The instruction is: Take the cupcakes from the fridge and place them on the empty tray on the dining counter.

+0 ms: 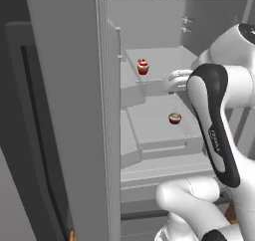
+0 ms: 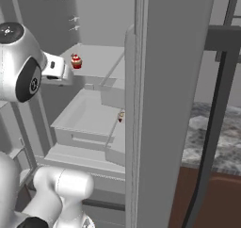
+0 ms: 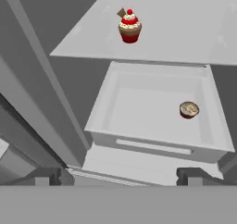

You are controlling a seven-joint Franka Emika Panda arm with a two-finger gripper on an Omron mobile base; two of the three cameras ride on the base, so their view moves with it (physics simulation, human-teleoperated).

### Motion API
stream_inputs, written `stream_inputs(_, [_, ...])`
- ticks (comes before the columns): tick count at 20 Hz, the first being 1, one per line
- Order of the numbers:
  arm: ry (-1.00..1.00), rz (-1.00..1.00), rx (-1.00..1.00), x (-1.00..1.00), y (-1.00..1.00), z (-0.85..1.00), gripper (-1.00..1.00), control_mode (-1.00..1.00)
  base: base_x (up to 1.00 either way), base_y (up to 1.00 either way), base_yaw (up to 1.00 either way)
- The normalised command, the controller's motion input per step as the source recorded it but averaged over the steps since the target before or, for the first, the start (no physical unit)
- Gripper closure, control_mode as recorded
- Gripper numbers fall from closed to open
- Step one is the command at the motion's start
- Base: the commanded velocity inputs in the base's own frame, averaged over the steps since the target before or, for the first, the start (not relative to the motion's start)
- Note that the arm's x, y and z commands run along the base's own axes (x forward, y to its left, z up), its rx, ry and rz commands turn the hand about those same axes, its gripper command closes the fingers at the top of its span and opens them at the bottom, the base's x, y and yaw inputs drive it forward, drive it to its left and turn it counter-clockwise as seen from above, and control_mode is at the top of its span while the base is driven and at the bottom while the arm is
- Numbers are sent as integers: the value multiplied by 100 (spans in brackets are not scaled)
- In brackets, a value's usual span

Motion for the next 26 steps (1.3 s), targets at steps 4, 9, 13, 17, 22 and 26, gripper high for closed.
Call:
stream_inputs(4, [0, 0, 0, 54, 1, 40, -100, -100, 0, 0, 0])
stream_inputs(9, [0, 0, 0, 56, 1, 15, -100, -100, 0, 0, 0])
stream_inputs(13, [0, 0, 0, 55, 5, -3, -100, -100, 0, 0, 0])
stream_inputs(17, [0, 0, 0, 69, 20, -4, -100, -100, 0, 0, 0])
stream_inputs(22, [0, 0, 0, 61, 18, -8, -100, -100, 0, 0, 0])
stream_inputs(26, [0, 0, 0, 54, 1, -15, -100, -100, 0, 0, 0])
